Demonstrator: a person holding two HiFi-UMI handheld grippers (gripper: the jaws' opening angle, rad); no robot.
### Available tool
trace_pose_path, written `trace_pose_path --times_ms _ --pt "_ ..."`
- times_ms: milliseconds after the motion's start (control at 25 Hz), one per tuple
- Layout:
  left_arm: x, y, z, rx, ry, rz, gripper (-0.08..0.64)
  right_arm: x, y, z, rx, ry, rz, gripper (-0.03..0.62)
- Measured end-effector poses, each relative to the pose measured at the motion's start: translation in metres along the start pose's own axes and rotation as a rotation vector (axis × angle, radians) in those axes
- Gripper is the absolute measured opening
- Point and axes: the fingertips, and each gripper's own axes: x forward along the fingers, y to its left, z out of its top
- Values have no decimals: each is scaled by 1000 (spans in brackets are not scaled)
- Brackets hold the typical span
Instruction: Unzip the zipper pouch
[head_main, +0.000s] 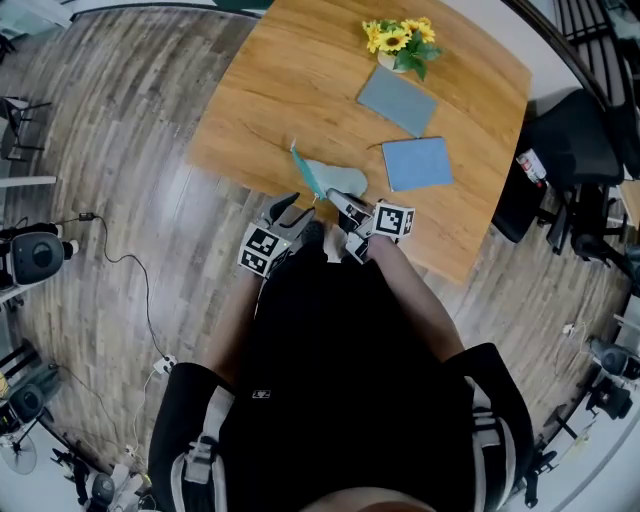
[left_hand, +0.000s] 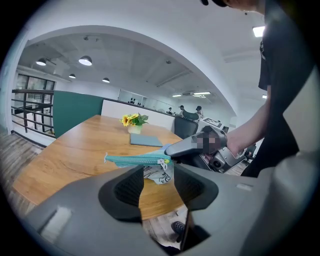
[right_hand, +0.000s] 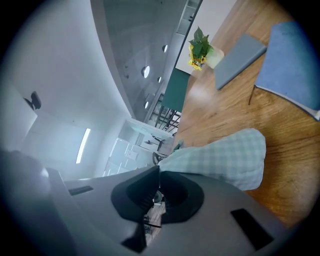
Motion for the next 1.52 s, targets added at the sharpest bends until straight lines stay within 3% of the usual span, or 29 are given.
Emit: trace_pose_path --times_ms 960,1520 --pt "7 -22 48 171 -34 -40 172 -30 29 32 -28 -148 74 8" --pt "15 -30 62 190 -49 -68 129 -30 44 34 -45 -152 122 8"
